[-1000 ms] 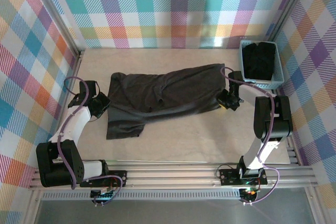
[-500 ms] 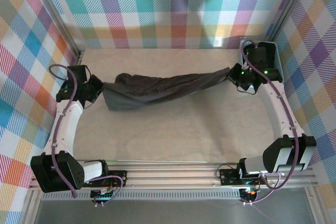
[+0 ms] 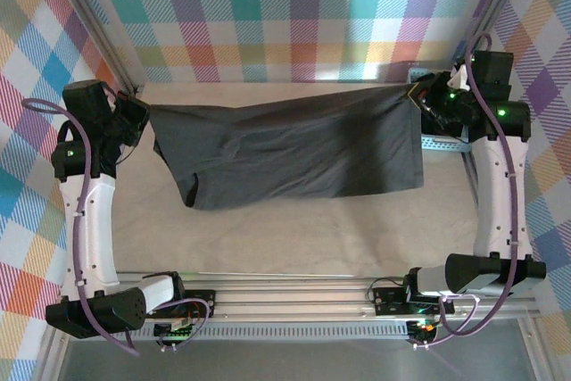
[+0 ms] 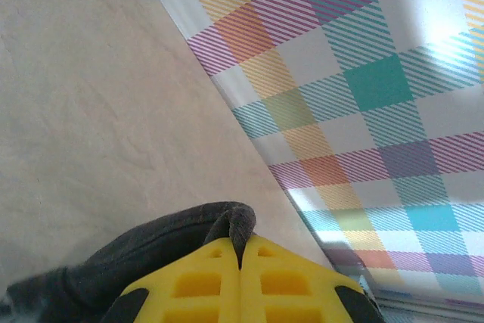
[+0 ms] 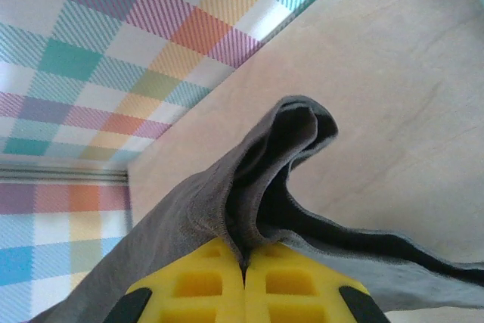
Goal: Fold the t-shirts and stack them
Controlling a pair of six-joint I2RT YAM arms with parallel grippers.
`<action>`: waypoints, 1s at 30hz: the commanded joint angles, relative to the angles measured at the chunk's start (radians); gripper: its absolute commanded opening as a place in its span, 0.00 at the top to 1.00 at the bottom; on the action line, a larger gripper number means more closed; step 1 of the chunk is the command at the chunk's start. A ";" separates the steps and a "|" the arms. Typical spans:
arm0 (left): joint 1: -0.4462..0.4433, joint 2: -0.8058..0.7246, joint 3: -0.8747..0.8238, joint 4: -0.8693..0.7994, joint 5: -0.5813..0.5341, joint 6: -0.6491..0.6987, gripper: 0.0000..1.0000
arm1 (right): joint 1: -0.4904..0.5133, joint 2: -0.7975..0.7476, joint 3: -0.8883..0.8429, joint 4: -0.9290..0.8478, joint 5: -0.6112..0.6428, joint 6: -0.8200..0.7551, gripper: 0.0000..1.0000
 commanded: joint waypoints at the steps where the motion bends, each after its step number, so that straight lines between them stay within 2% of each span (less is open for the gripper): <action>1: 0.026 0.011 -0.009 0.006 0.011 -0.014 1.00 | -0.016 0.029 0.018 0.013 -0.116 0.030 1.00; 8: 0.059 0.199 0.114 0.075 0.098 -0.067 1.00 | -0.019 0.212 0.131 0.192 -0.215 0.144 1.00; 10: 0.076 0.217 0.158 0.092 0.116 -0.093 1.00 | -0.023 0.243 0.176 0.241 -0.241 0.187 1.00; 16: 0.106 0.209 0.290 0.069 0.108 -0.106 1.00 | -0.033 0.270 0.321 0.229 -0.264 0.236 1.00; 21: 0.110 0.092 0.214 0.057 0.084 -0.107 1.00 | -0.046 0.130 0.156 0.301 -0.268 0.240 1.00; 26: 0.114 -0.104 0.127 -0.023 0.023 -0.097 1.00 | -0.079 -0.118 -0.094 0.344 -0.286 0.227 1.00; 30: 0.112 -0.189 0.131 -0.058 -0.027 -0.113 1.00 | -0.100 -0.258 -0.164 0.316 -0.281 0.212 1.00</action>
